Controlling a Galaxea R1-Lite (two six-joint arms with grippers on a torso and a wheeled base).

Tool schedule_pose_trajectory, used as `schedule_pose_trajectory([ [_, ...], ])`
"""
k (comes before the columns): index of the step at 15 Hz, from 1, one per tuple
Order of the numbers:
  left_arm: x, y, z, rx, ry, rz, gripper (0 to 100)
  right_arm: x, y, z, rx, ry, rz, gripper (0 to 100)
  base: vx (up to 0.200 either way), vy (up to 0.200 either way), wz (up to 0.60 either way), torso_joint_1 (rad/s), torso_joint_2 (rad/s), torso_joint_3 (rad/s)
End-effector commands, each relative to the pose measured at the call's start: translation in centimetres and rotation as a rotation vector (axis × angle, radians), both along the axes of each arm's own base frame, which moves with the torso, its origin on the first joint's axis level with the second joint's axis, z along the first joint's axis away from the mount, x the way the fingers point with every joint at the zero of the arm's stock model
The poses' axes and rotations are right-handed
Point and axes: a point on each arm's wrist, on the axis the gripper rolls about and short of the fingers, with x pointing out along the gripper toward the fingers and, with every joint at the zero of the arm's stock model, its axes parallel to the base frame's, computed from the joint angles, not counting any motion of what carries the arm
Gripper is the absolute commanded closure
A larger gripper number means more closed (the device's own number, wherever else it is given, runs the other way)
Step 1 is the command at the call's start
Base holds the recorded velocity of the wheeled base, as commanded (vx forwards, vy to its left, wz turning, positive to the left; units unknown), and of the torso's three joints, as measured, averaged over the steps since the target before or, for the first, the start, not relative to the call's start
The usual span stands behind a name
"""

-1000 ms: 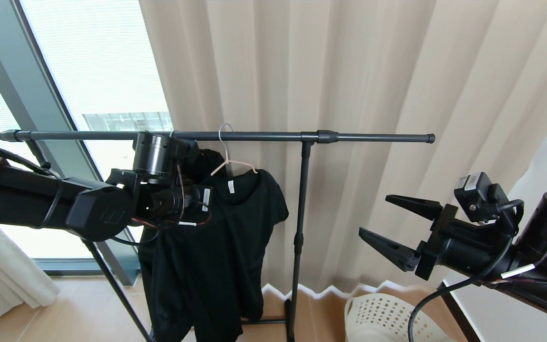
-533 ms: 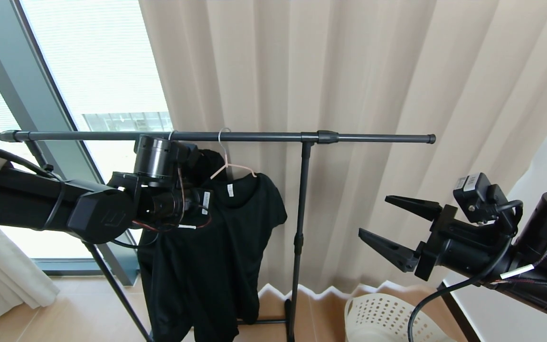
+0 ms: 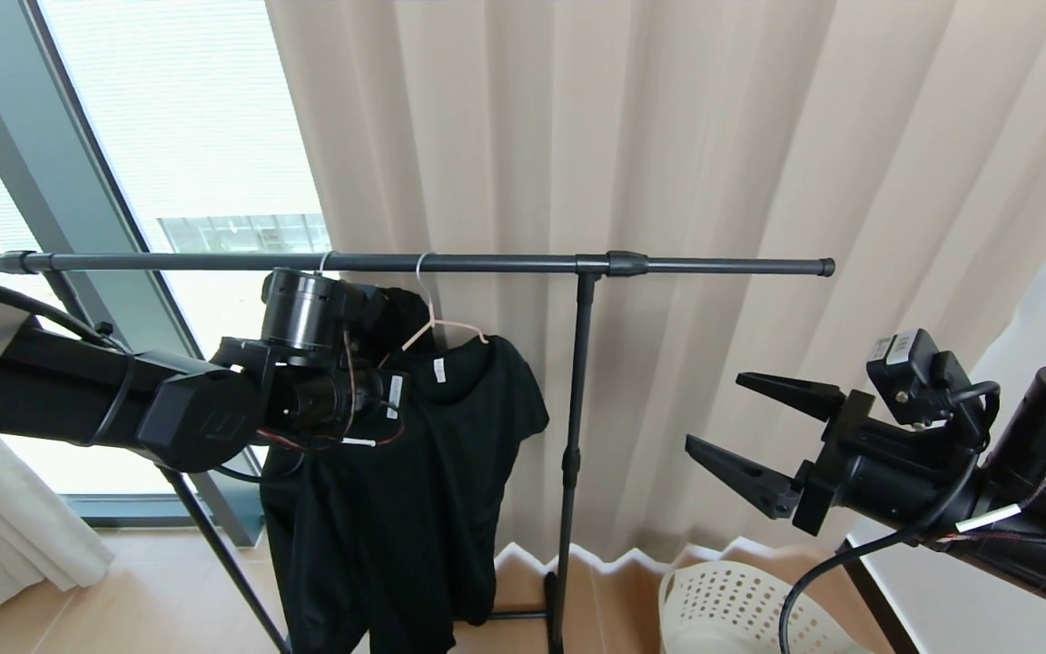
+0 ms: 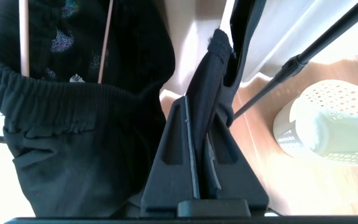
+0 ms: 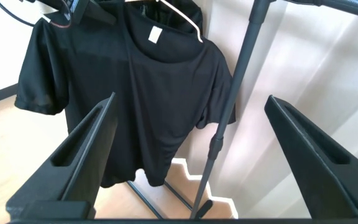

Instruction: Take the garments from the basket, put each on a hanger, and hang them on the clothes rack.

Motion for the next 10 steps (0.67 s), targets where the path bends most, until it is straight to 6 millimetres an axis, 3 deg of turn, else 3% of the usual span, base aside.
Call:
schedule_pose_trajectory([
  [1, 0.15, -0.06, -0.35, 0.003, 0.009, 0.000, 100, 0.02, 0.02, -0.11, -0.002, 0.004, 0.000, 0, 0.000, 0.000, 0.00, 0.000, 0.00, 0.000],
  [5, 0.29, -0.11, -0.14, -0.007, -0.020, -0.001, 100, 0.07, 0.04, -0.11, -0.002, 0.004, 0.000, 0, 0.000, 0.000, 0.00, 0.000, 0.00, 0.000],
  [6, 0.29, -0.11, -0.14, -0.005, -0.020, -0.001, 0, 0.07, 0.04, -0.11, -0.002, 0.004, 0.000, 0, 0.000, 0.000, 0.00, 0.000, 0.00, 0.000],
  [10, 0.31, -0.12, -0.10, -0.006, -0.021, -0.001, 0, 0.05, 0.03, -0.09, -0.002, 0.004, 0.000, 0, 0.000, 0.000, 0.00, 0.000, 0.00, 0.000],
])
